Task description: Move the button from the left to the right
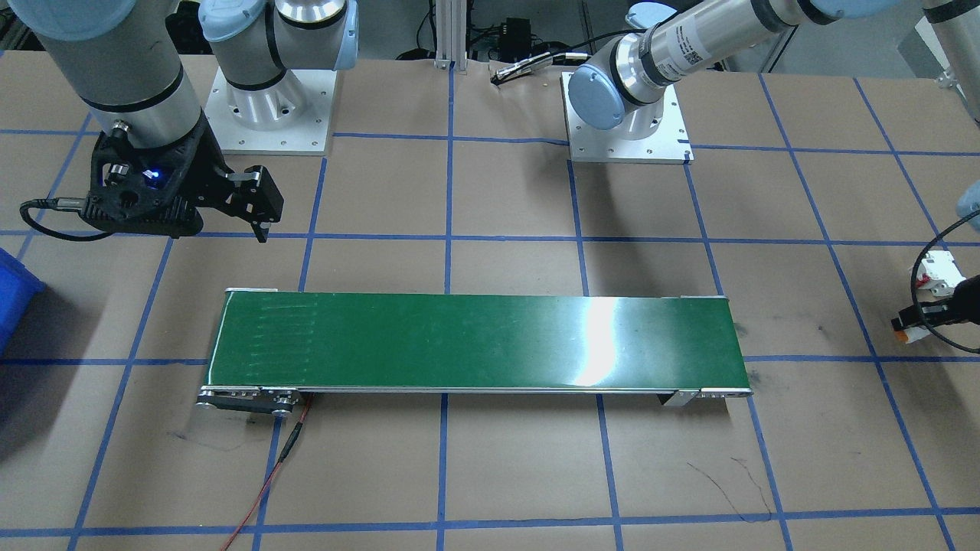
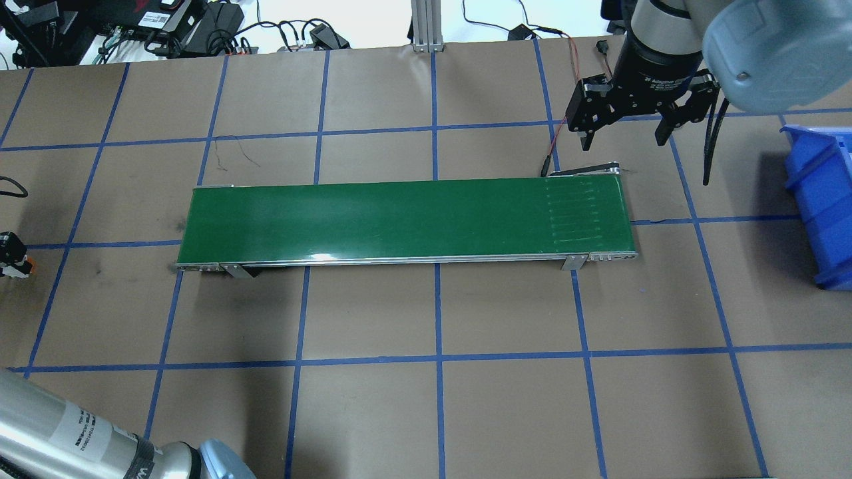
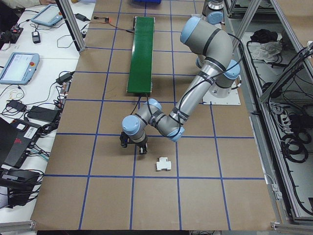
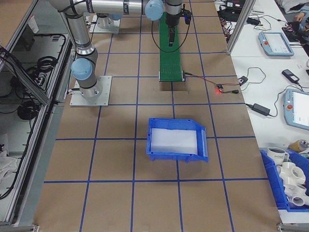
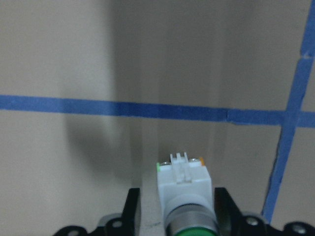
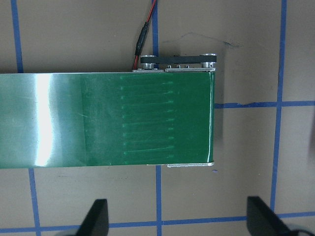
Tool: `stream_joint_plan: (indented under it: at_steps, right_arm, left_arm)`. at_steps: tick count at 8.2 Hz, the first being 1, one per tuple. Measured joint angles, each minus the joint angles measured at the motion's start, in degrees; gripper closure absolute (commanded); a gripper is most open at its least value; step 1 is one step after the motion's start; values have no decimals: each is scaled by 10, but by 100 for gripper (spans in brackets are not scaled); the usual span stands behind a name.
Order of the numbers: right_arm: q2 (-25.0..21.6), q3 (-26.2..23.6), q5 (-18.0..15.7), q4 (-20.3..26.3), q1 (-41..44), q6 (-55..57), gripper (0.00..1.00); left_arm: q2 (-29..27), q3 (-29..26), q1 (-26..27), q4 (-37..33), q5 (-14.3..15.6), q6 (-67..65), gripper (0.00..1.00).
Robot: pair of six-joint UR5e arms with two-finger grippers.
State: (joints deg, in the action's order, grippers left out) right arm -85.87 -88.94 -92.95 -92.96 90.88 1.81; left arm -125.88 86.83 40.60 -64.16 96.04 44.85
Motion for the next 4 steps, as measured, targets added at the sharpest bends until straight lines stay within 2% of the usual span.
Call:
stream_joint_plan:
  at_steps: [2, 4]
  right_arm:
    - [0, 0, 0, -1, 0, 0, 0]
    - [0, 0, 0, -2, 0, 0, 0]
  left_arm:
    - [6, 0, 0, -4, 3, -1, 100]
    - [38, -7, 3, -31, 16, -12, 100]
